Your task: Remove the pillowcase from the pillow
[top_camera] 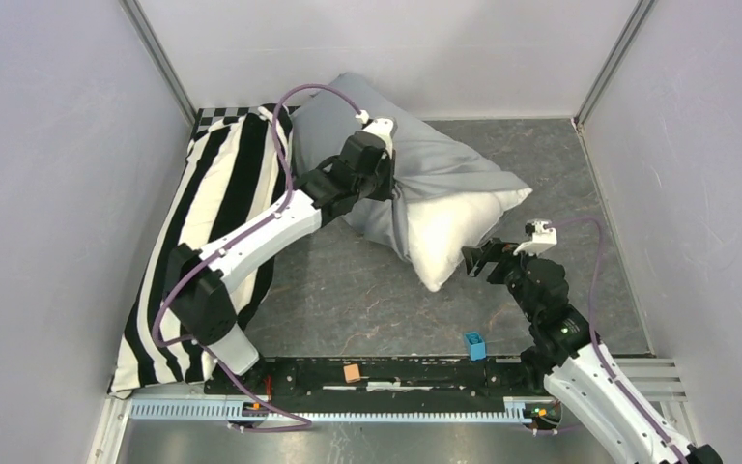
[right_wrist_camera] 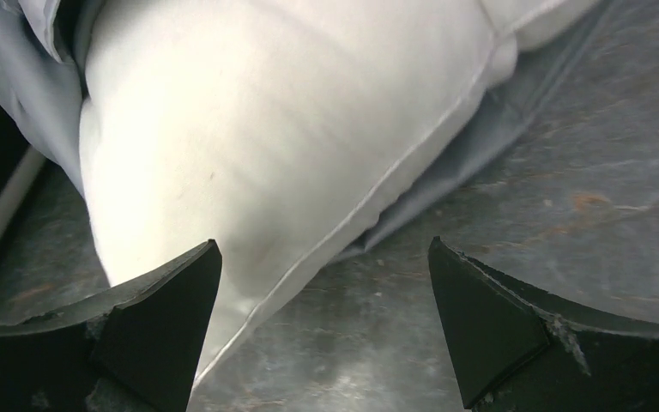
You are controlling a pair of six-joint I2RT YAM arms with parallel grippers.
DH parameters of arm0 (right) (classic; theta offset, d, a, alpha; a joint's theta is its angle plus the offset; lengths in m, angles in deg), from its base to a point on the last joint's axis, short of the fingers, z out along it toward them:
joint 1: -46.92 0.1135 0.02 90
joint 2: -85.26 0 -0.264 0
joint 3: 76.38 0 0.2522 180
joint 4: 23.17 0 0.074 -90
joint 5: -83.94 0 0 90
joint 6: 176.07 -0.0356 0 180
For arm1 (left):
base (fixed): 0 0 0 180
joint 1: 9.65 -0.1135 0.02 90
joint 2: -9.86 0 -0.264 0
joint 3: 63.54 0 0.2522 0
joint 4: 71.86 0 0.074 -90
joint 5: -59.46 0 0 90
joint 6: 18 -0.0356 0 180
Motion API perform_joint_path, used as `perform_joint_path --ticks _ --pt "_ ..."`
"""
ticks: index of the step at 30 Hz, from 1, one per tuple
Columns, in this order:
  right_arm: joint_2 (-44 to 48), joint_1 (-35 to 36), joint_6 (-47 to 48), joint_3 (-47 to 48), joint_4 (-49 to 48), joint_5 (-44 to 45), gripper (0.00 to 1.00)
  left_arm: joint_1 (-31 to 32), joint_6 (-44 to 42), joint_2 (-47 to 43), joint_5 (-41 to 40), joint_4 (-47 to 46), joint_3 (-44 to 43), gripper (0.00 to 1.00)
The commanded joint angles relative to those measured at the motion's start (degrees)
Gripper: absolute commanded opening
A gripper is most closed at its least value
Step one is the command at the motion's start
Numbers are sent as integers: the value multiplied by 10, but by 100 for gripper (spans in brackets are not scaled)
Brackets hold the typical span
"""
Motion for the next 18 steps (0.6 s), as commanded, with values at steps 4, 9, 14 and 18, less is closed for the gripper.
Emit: perform_joint_path --ticks 4,9,14,18 --pt "-71 -32 -144 15 -168 -109 98 -34 43 -68 58 -42 49 2" --pt "-110 -67 -200 11 -183 -164 98 -50 32 -105 44 -30 83 2" --pt "-114 -81 -202 -7 -193 -161 98 -59 27 -144 25 -25 125 2" --pt "-128 -82 -193 -10 -191 -145 98 -62 26 -171 22 -25 150 2"
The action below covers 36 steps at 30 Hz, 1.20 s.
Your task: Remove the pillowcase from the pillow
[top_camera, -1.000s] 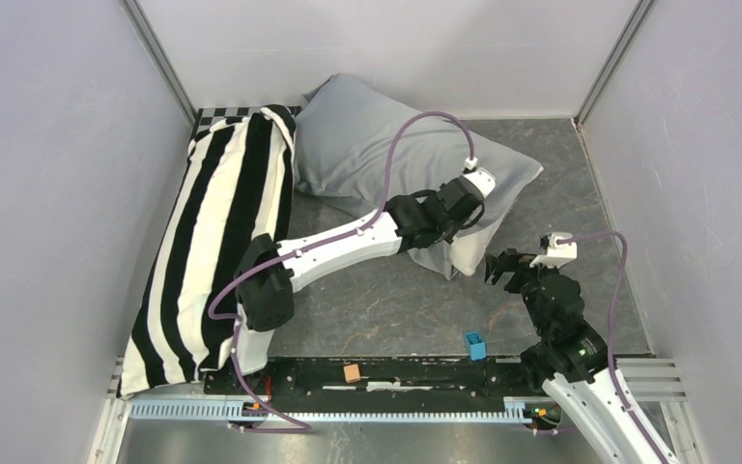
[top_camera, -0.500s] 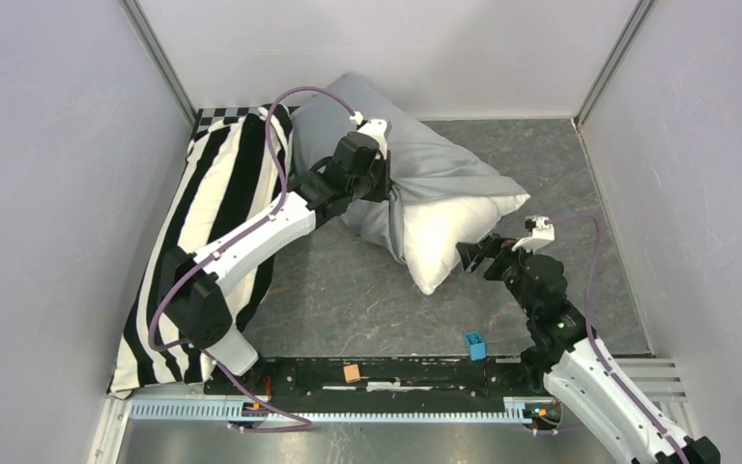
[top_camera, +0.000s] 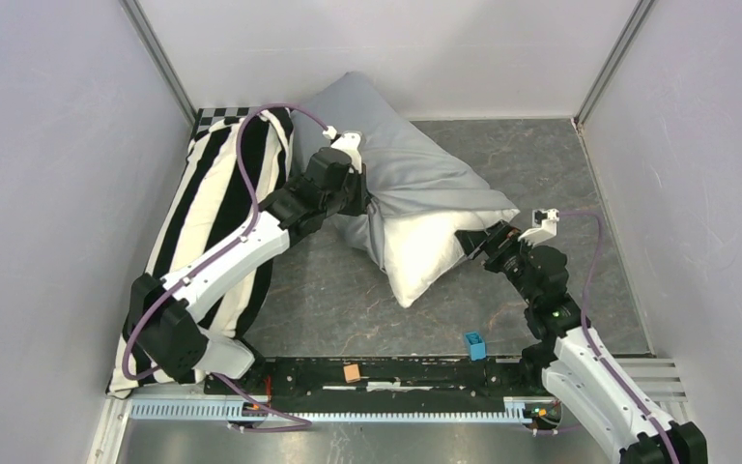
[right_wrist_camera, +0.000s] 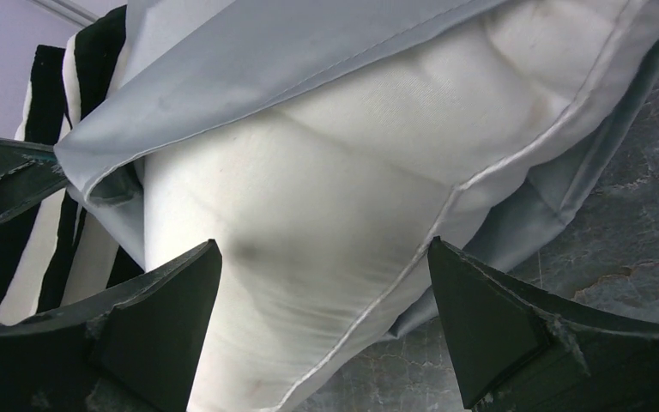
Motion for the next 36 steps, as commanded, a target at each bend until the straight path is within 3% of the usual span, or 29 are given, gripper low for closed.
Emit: perform_joint_path --ticks 1,7,8,10,12,15,16,21,23,24,25,30,33,36 --pt "-16 -2 6 -2 -30 1 98 -11 2 -50 -27 -12 18 2" --pt "-92 -2 54 4 -110 -139 97 -11 5 -72 -35 -1 35 3" --pt "-104 -2 51 -2 -141 -168 89 -10 6 -74 -36 0 37 3" --pt "-113 9 45 -15 -196 -213 60 -10 6 -74 -37 2 37 3" --pt "-102 41 67 -10 -189 -197 30 -10 5 -69 -37 6 33 4" --pt "-84 106 103 9 -148 -163 2 -11 4 -54 -45 17 17 4" --pt "-81 134 106 11 -149 -164 0 -10 3 -49 -51 22 7 4" --pt "-116 313 164 55 -133 -175 4 -23 12 -21 -86 63 -42 4" --pt "-135 378 208 88 -88 -174 26 -31 15 -12 -86 74 -54 4" --pt "-137 394 230 106 -62 -168 45 -32 16 -10 -90 78 -58 4" --pt "-133 405 243 119 -29 -151 57 -32 17 -9 -92 82 -60 4" --pt "-34 406 292 156 114 -12 82 -33 16 -43 -111 86 -30 11" --pt "3 406 315 189 212 72 86 -29 14 -76 -111 111 -27 27" --pt "18 406 330 210 278 146 89 -17 19 -99 -107 151 -33 51"
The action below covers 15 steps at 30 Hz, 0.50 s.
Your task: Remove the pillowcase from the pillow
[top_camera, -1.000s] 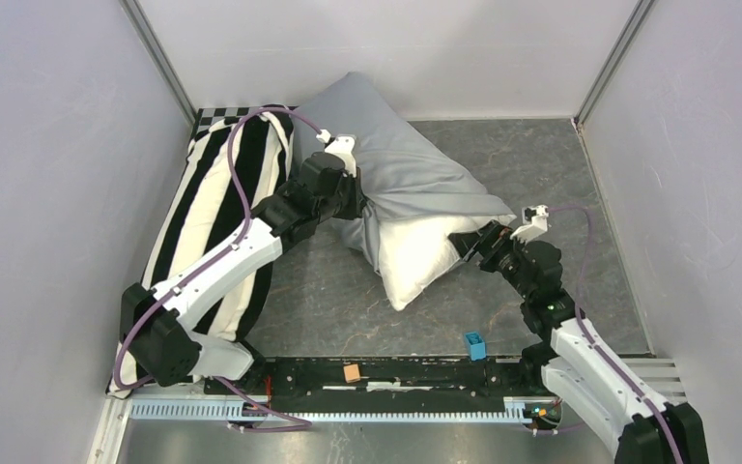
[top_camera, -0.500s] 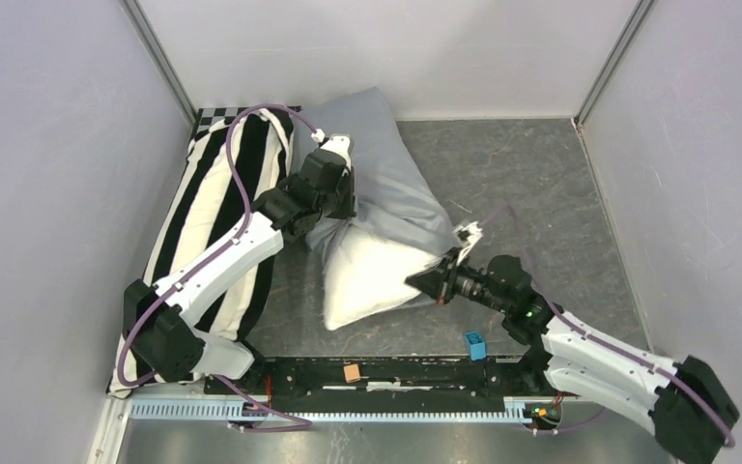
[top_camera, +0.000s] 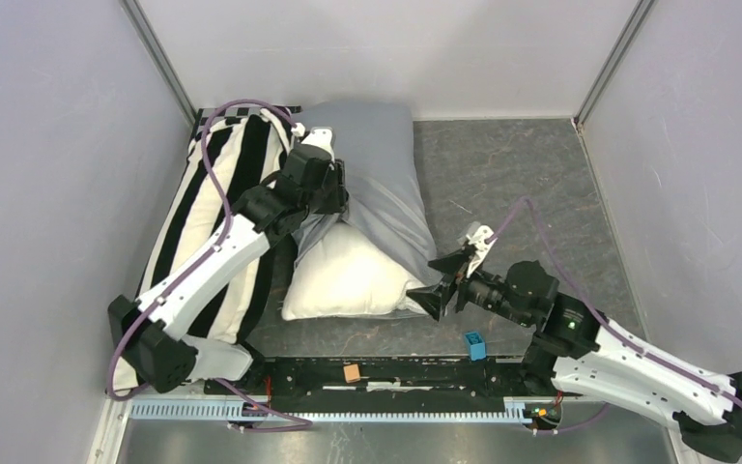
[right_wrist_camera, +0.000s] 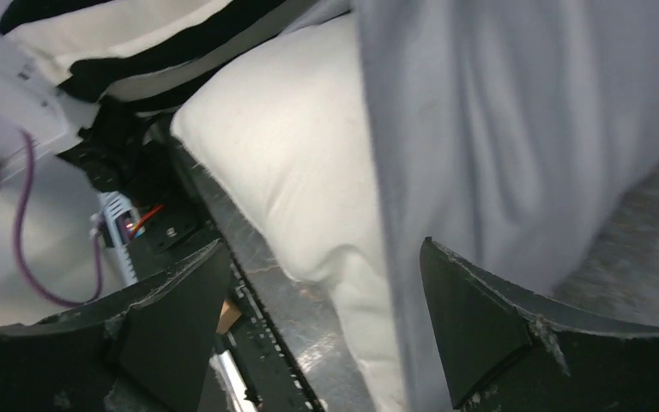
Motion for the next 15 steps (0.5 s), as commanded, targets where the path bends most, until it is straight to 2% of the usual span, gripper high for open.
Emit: perform_joint_path --ticks 1,3,6,11,15 --pt "20 -1 51 42 137 160 89 18 21 -59 -10 45 -14 57" --pt "16 -1 57 39 156 206 90 38 30 -69 -3 75 -20 66" --pt "-1 -1 66 29 154 225 90 84 41 -94 -14 114 -26 74" --pt "-29 0 76 17 111 197 90 157 76 -136 -4 192 -46 78" --pt "-48 -1 81 14 89 230 86 231 115 -151 -35 239 -42 80"
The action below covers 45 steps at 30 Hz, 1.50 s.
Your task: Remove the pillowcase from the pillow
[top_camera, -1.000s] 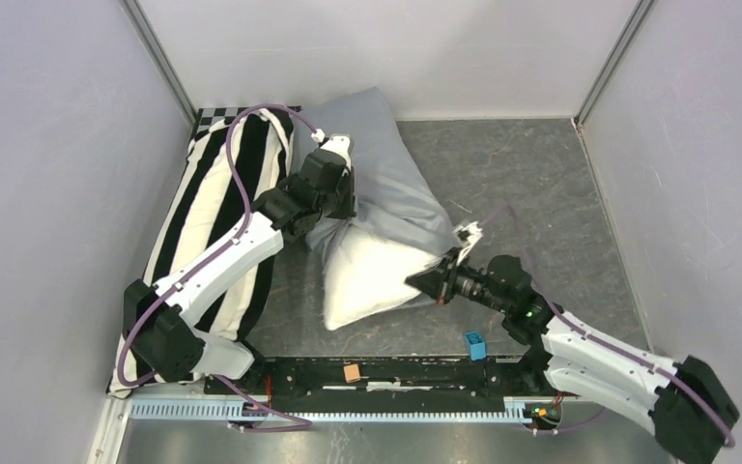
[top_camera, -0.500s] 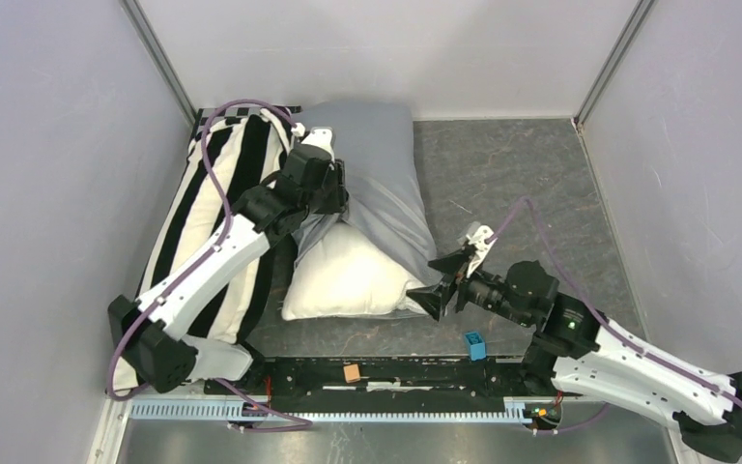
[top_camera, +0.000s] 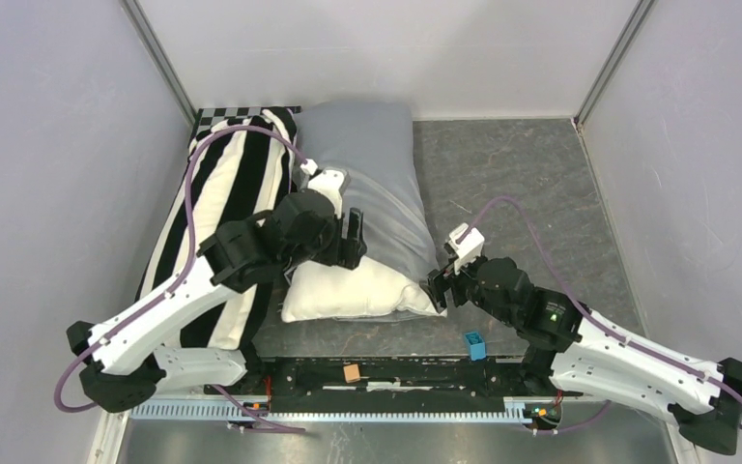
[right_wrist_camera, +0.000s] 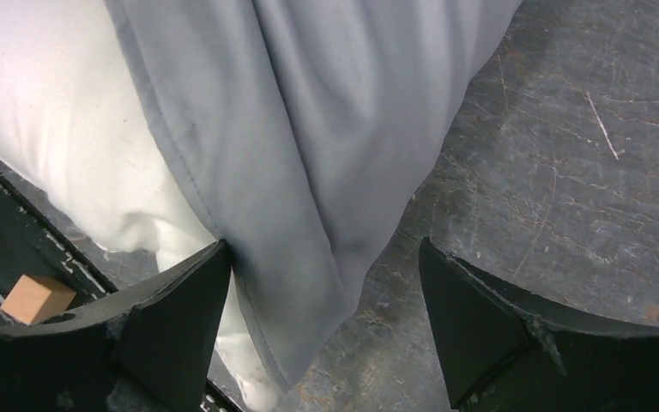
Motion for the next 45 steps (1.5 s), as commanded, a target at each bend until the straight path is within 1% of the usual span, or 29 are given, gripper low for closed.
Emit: perform_joint_path --ticks 1,4,8,9,11,13,15,17,20,23,27,29,33,37,40,41,42,43,45 --pt "-18 0 14 1 -37 65 84 75 69 -31 -39 68 -12 80" --pt "-37 1 -1 13 -31 138 79 112 95 -54 -56 65 5 79" --pt "-36 1 4 15 -55 160 77 159 93 -56 -65 50 24 76" --pt "-36 0 8 18 -58 165 76 181 89 -52 -71 44 24 75" --pt "-42 0 12 28 -53 183 76 251 86 -43 -112 24 25 75" --pt "-46 0 15 39 -45 193 76 302 80 -24 -147 15 15 76" --pt "-43 0 21 41 -49 186 74 331 66 15 -177 19 0 78" --pt "-37 0 27 29 -65 182 65 346 60 56 -222 44 -16 80" --pt "-37 0 19 22 -66 177 53 349 45 111 -266 64 -33 85" --pt "-38 1 17 9 -77 161 48 350 42 140 -303 65 -29 92" --pt "-42 0 11 -6 -89 151 47 350 74 147 -329 72 -12 99" --pt "-41 0 11 -21 -103 154 47 349 85 142 -344 63 13 100" --pt "-40 0 0 -33 -106 152 47 338 100 155 -343 63 37 100" --pt "-38 0 -4 -45 -113 144 48 305 98 176 -348 52 61 100" --pt "-43 -2 -5 -57 -127 144 48 261 68 172 -309 0 92 100" --pt "-49 -4 -4 -63 -135 144 47 248 58 165 -287 -24 107 98" --pt "-57 -13 -2 -69 -144 146 45 236 53 156 -274 -43 120 91" --pt "-64 -24 -3 -73 -154 147 40 228 53 146 -266 -54 131 81" --pt "-76 -61 -19 -76 -157 145 24 215 65 114 -273 -64 149 51"
